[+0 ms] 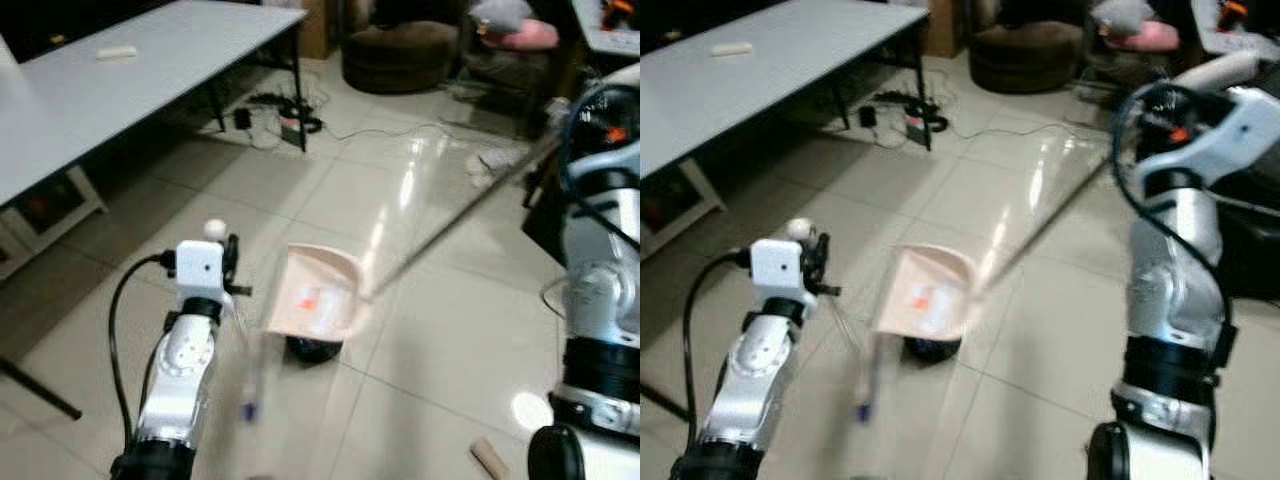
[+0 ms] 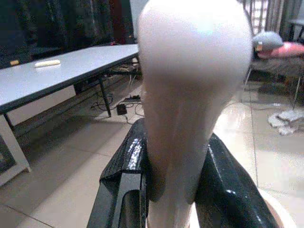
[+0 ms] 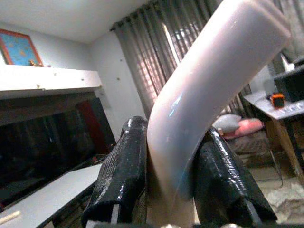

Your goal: Sweep floor

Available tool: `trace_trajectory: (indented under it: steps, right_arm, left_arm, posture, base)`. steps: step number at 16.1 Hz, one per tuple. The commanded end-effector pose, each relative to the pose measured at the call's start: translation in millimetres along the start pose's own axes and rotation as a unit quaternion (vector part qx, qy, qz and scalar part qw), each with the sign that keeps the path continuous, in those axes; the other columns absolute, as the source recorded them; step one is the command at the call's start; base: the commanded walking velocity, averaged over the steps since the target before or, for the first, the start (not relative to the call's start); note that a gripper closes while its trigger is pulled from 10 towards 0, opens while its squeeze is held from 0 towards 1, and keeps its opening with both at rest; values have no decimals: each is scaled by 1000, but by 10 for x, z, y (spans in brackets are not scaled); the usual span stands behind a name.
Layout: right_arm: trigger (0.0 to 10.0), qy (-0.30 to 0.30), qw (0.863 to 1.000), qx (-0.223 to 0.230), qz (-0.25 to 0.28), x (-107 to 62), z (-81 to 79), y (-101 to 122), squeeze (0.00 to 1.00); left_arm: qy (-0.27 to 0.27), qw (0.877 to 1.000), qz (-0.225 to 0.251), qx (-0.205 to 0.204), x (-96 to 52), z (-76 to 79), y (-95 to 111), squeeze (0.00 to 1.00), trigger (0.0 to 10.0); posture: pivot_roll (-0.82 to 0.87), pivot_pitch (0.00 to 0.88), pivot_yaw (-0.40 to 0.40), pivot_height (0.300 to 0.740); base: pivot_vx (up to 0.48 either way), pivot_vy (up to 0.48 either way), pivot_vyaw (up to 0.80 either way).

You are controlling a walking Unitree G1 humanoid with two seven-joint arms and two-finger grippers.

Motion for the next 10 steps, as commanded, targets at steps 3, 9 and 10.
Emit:
trace_trajectory:
  steps: [3,9,10]
  right_arm:
    - [10000,26,999,-3,37,1,-144,91,0]
    - [10000,110,986,-81,98,-40,-395,147,0]
    - [10000,124,983,-88,105,-40,-447,150,0]
  left_arm:
    - [6,1000,24,14,38,-68,112,0,10000]
    - [4,1000,22,14,37,-68,100,0,10000]
    - [4,1000,21,14,36,-66,99,0,10000]
  posture:
    - [0,17,37,740]
    - [-2,18,40,740]
    - [-2,18,40,740]
  base:
    - [365,0,0]
    - [364,0,0]
    - [364,0,0]
Point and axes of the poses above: a point about 5 cm out from each wrist's last joint towards the gripper, its own x axis pointing out of the wrist towards the gripper, its own y axis along the axis of the wrist's last joint, z = x × y, the point moved 1 cm from there along x, pointing out of the wrist towards the gripper, and after that the axes turned 11 degrees about -x, right-handed, at the moved point
